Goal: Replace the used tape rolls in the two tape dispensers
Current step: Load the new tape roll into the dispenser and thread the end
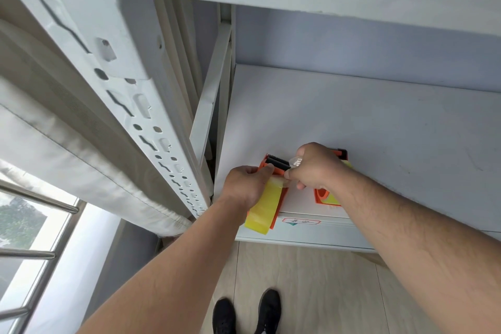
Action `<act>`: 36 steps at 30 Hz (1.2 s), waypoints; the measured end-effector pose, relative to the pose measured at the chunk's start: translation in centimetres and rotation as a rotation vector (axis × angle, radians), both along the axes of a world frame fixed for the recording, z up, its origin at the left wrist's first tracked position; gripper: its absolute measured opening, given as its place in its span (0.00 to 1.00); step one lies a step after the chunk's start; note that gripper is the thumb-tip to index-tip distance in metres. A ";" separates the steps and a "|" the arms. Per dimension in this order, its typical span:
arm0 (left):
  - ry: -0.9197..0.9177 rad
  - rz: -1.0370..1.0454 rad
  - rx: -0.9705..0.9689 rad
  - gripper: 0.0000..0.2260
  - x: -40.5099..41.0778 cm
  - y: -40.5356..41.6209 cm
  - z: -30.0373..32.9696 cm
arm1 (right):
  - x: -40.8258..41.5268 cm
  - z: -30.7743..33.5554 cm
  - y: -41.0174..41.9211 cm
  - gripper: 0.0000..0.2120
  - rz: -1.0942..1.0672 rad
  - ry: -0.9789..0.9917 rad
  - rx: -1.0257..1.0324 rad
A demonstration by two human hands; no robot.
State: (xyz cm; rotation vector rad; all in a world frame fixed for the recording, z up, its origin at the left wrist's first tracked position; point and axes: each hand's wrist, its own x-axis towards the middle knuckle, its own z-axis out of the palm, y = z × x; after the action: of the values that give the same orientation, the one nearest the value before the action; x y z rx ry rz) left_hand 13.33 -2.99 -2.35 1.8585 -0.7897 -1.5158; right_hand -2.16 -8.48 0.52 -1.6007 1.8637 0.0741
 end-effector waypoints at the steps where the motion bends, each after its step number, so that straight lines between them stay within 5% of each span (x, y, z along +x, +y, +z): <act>1: -0.013 0.002 -0.002 0.14 -0.1 0.0 0.1 | 0.1 -0.1 -0.1 0.12 0.006 0.009 -0.014; 18: -0.122 0.012 -0.052 0.16 0.4 0.3 -0.5 | -0.6 0.5 -0.1 0.07 -0.278 -0.346 0.264; 27: -0.133 0.025 -0.080 0.19 0.2 0.8 -0.6 | -0.2 0.8 -0.7 0.11 -0.202 -0.348 0.345; 36: -0.131 0.042 -0.108 0.16 -0.2 0.8 -0.8 | 0.5 -0.5 -1.5 0.07 -0.153 -0.149 0.319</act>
State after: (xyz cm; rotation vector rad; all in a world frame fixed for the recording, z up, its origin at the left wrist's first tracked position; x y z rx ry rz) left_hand 13.13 -2.14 -3.12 1.8966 -0.8691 -1.3100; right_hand -1.62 -10.02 0.02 -1.2118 1.7521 0.1709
